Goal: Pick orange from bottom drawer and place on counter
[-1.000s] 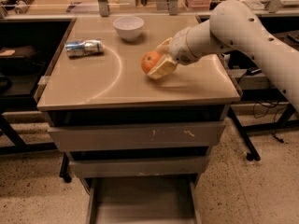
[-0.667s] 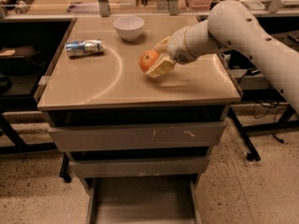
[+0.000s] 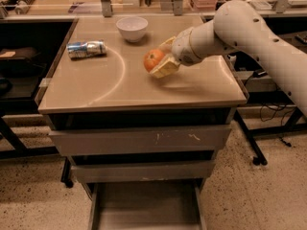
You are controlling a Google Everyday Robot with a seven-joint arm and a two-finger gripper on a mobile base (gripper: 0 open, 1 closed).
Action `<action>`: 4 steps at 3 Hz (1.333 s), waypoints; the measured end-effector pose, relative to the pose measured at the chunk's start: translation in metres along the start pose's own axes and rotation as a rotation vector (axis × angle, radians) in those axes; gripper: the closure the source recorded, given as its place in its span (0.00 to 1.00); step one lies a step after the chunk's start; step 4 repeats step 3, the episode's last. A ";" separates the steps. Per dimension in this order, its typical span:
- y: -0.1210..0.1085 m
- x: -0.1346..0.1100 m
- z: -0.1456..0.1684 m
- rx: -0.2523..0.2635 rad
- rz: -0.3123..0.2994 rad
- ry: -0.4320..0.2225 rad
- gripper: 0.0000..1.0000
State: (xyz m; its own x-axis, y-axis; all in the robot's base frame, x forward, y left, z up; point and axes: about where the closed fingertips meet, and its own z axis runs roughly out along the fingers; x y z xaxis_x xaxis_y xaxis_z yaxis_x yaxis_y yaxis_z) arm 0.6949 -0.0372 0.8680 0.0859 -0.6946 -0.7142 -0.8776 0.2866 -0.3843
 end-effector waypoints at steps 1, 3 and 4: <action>0.000 0.000 0.000 0.000 0.000 0.000 0.11; 0.000 0.000 0.000 0.000 0.000 0.000 0.00; 0.000 0.000 0.000 0.000 0.000 0.000 0.00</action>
Offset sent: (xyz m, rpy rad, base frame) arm 0.0000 0.0000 0.0000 0.0000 0.0000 0.0000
